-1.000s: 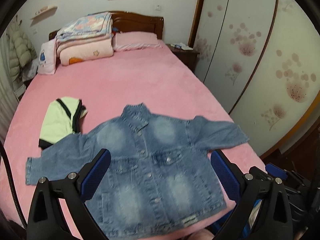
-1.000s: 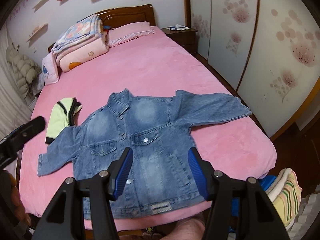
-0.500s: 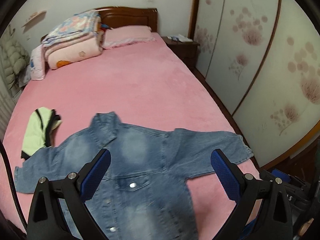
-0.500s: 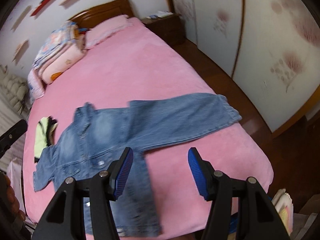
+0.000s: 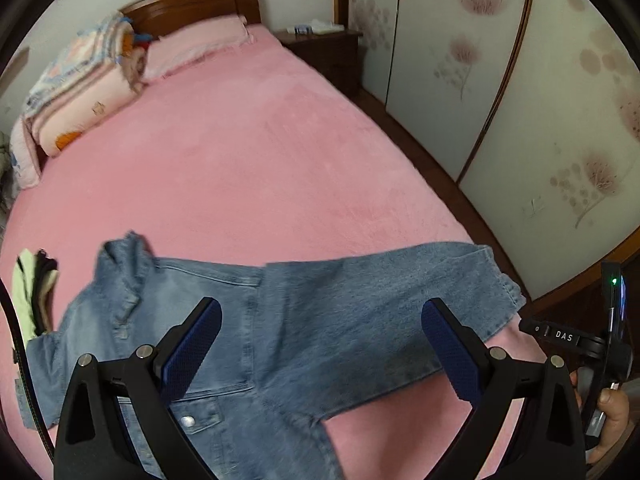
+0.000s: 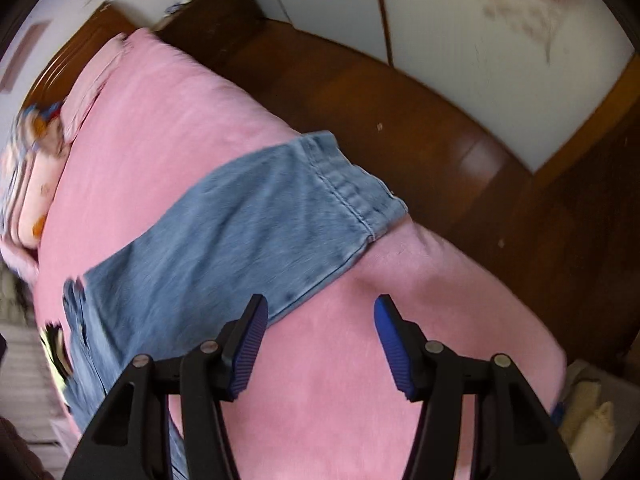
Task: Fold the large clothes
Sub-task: 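Reach the right tool to the denim sleeve cuff and grasp it, then lift the sleeve with the right tool and fold it across the jacket front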
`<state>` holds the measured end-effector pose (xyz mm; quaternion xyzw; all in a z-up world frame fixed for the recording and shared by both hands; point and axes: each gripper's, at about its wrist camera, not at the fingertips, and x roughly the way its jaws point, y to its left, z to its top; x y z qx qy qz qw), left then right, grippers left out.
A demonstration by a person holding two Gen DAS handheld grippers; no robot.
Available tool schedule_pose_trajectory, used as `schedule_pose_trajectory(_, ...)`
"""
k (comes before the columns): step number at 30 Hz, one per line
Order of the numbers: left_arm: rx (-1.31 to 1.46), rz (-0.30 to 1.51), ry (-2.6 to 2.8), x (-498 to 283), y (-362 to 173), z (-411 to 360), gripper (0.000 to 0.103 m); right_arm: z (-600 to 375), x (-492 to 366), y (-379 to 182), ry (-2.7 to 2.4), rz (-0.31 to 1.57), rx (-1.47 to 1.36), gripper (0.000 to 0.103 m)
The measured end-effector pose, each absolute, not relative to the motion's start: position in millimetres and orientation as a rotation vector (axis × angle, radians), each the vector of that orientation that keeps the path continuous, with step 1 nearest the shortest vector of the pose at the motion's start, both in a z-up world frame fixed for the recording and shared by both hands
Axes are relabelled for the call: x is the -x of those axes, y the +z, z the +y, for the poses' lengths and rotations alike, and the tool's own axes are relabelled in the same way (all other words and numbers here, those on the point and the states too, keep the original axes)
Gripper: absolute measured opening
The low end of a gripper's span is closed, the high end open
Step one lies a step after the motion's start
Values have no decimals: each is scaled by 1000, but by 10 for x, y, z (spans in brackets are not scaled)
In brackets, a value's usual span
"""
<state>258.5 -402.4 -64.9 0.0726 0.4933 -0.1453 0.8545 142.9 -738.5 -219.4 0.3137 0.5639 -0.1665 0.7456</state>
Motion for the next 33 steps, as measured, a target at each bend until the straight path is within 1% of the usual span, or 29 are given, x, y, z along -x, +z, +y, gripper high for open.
schedule_pose_trajectory(2,-155,1082,-304,-2693,-841,-4164,100,-7474,-1481,-2401,-375,1258,-741,55)
schedule_pose_trajectory(5,-157,1122,-302,-2799,-1024,-4330,100,-7594,-1556,-2637,-378,1262,-818,52)
schedule_pose_trajectory(9,-141,1153,-307,-2837,-1136,-4419,100,-7720,-1639,-2860,-420,1256,-871,42)
schedule_pose_trajectory(12,-142,1158,-317,-2844,-1172,-4441,100,-7749,-1696,-2967,-442,1245,-885,40)
schedule_pose_trajectory(13,-145,1155,-318,-2841,-1171,-4438,100,-7751,-1710,-2981,-449,1234,-886,35)
schedule_pose_trajectory(14,-147,1153,-318,-2839,-1170,-4417,100,-7736,-1730,-2988,-455,1227,-882,32)
schedule_pose_trajectory(15,-148,1151,-317,-2842,-1167,-4403,100,-7733,-1745,-2988,-458,1222,-877,20)
schedule_pose_trajectory(16,-144,1148,-313,-2834,-1159,-4372,100,-7713,-1764,-2970,-458,1211,-867,16)
schedule_pose_trajectory(17,-139,1149,-310,-2830,-1135,-4338,100,-7688,-1782,-2939,-466,1210,-844,14)
schedule_pose_trajectory(18,-132,1149,-307,-2822,-1105,-4300,100,-7666,-1808,-2901,-467,1203,-829,10)
schedule_pose_trajectory(19,-120,1145,-301,-2809,-1068,-4246,100,-7643,-1814,-2852,-468,1196,-814,9)
schedule_pose_trajectory(23,-83,1102,-271,-2702,-825,-3897,100,-7533,-1756,-2479,-442,1119,-769,8)
schedule_pose_trajectory(25,-70,1083,-254,-2631,-705,-3698,100,-7387,-1730,-2180,-391,1066,-729,8)
schedule_pose_trajectory(29,-36,1046,-202,-2430,-451,-3121,100,-6850,-1707,-1500,-236,970,-606,7)
schedule_pose_trajectory(33,12,1034,-139,-2200,-298,-2401,100,-6115,-1729,-972,-58,918,-496,7)
